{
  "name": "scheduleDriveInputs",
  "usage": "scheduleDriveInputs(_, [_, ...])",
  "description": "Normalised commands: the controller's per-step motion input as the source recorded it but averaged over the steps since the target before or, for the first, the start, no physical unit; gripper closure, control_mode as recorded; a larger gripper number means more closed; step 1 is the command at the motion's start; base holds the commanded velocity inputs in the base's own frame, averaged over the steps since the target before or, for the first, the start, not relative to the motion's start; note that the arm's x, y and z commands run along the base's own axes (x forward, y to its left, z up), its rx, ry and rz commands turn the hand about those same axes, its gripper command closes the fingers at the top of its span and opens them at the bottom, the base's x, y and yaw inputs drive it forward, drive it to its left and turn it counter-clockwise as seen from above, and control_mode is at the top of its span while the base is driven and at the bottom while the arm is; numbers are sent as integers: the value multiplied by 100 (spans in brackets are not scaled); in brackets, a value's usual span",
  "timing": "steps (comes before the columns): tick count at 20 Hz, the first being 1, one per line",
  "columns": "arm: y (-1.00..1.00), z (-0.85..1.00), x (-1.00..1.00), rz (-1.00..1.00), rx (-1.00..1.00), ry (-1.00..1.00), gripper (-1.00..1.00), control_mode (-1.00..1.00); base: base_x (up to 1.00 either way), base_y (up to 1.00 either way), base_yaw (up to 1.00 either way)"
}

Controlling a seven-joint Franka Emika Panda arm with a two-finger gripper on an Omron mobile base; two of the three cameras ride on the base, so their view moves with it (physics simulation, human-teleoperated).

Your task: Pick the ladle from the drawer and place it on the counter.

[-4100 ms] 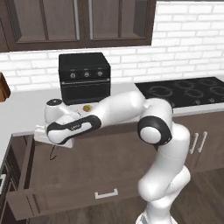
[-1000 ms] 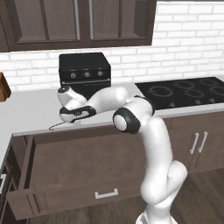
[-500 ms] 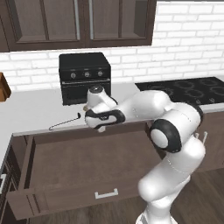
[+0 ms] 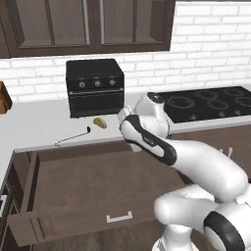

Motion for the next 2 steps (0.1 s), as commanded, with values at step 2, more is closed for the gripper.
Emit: scheduleDriveInputs(2, [0, 100, -89, 15, 20, 0, -100, -100, 0, 0, 0])
